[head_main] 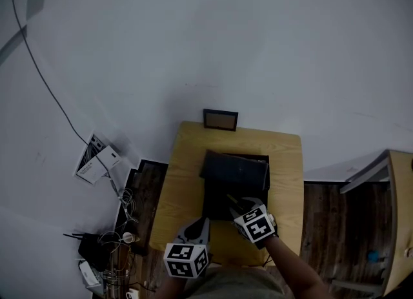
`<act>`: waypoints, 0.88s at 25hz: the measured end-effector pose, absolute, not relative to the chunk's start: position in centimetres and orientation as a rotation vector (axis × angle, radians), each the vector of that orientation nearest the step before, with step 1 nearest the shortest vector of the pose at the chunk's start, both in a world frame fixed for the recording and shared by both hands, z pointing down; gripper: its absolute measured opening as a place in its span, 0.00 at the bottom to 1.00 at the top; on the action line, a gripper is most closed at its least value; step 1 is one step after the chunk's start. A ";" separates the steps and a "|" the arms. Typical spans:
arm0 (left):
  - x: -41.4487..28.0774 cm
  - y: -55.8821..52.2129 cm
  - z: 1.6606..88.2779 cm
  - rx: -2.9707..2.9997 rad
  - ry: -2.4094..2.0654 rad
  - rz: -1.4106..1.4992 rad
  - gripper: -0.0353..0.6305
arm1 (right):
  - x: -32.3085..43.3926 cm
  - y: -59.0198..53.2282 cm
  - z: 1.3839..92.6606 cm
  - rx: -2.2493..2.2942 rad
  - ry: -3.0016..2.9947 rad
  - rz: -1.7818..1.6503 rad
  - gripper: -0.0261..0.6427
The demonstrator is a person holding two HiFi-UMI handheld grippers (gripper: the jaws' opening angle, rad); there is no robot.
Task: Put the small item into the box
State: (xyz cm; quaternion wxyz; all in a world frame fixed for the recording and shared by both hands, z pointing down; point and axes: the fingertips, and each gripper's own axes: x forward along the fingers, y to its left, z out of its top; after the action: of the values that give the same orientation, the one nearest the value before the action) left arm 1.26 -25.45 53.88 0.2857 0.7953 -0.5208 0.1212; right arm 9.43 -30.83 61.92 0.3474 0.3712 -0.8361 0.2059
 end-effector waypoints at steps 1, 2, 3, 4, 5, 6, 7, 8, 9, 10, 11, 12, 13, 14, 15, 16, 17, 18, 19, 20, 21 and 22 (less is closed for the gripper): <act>1.4 -25.2 53.9 2.131 -1.387 0.327 0.06 | 9.4 -30.4 61.2 0.978 -2.194 0.537 0.24; 1.5 -24.9 53.9 2.137 -1.382 0.329 0.06 | 9.4 -29.9 60.5 0.994 -2.216 0.539 0.24; 1.7 -24.7 53.8 2.143 -1.376 0.331 0.06 | 9.4 -29.4 59.8 1.012 -2.237 0.542 0.24; 1.8 -24.5 53.7 2.150 -1.371 0.333 0.06 | 9.5 -28.9 59.2 1.030 -2.256 0.547 0.24; 1.9 -24.2 53.6 2.157 -1.367 0.335 0.06 | 9.6 -28.4 58.7 1.048 -2.272 0.553 0.24; 2.0 -24.0 53.5 2.163 -1.363 0.337 0.06 | 9.7 -27.9 58.3 1.063 -2.286 0.560 0.23; 2.1 -23.7 53.4 2.169 -1.359 0.338 0.06 | 9.8 -27.3 57.9 1.075 -2.297 0.571 0.23; 2.2 -23.3 53.3 2.175 -1.354 0.339 0.06 | 9.9 -26.7 57.5 1.087 -2.307 0.583 0.23; 2.3 -22.9 53.1 2.181 -1.349 0.340 0.06 | 9.9 -26.0 57.1 1.098 -2.318 0.594 0.23; 2.3 -22.5 53.0 2.186 -1.344 0.342 0.06 | 9.9 -25.4 56.7 1.107 -2.326 0.606 0.22; 2.3 -21.9 52.9 2.191 -1.339 0.345 0.06 | 9.9 -24.6 56.3 1.112 -2.333 0.619 0.22; 2.2 -21.3 52.8 2.195 -1.334 0.349 0.06 | 9.8 -23.9 56.0 1.114 -2.338 0.631 0.21; 2.1 -20.7 52.7 2.197 -1.330 0.353 0.06 | 9.7 -23.1 55.7 1.118 -2.344 0.641 0.21; 1.9 -20.1 52.7 2.198 -1.326 0.356 0.06 | 9.6 -22.4 55.4 1.125 -2.350 0.647 0.21; 1.8 -19.4 52.5 2.201 -1.323 0.359 0.06 | 9.5 -21.8 55.1 1.137 -2.356 0.651 0.21; 1.6 -18.8 52.4 2.204 -1.320 0.363 0.06 | 9.4 -21.2 54.8 1.151 -2.361 0.656 0.20; 1.4 -18.1 52.2 2.208 -1.318 0.366 0.06 | 9.3 -20.6 54.5 1.165 -2.369 0.665 0.19; 1.2 -17.3 52.1 2.210 -1.317 0.368 0.06 | 9.2 -19.9 54.1 1.178 -2.378 0.678 0.18; 0.9 -16.5 52.1 2.210 -1.318 0.369 0.06 | 9.1 -19.2 53.7 1.192 -2.388 0.691 0.18; 0.6 -15.6 52.1 2.207 -1.319 0.370 0.06 | 9.0 -18.4 53.4 1.205 -2.397 0.700 0.17; 0.3 -14.8 52.1 2.203 -1.320 0.370 0.06 | 8.8 -17.7 53.0 1.219 -2.404 0.702 0.16; 0.0 -14.0 52.1 2.200 -1.321 0.370 0.06 | 8.7 -17.0 52.8 1.231 -2.408 0.698 0.16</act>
State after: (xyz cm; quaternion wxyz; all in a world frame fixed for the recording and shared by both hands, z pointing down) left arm -0.03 -14.03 52.14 0.2709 0.8168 -0.4904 0.1374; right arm 8.74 -16.97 52.78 0.1735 0.4342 -0.8490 0.2461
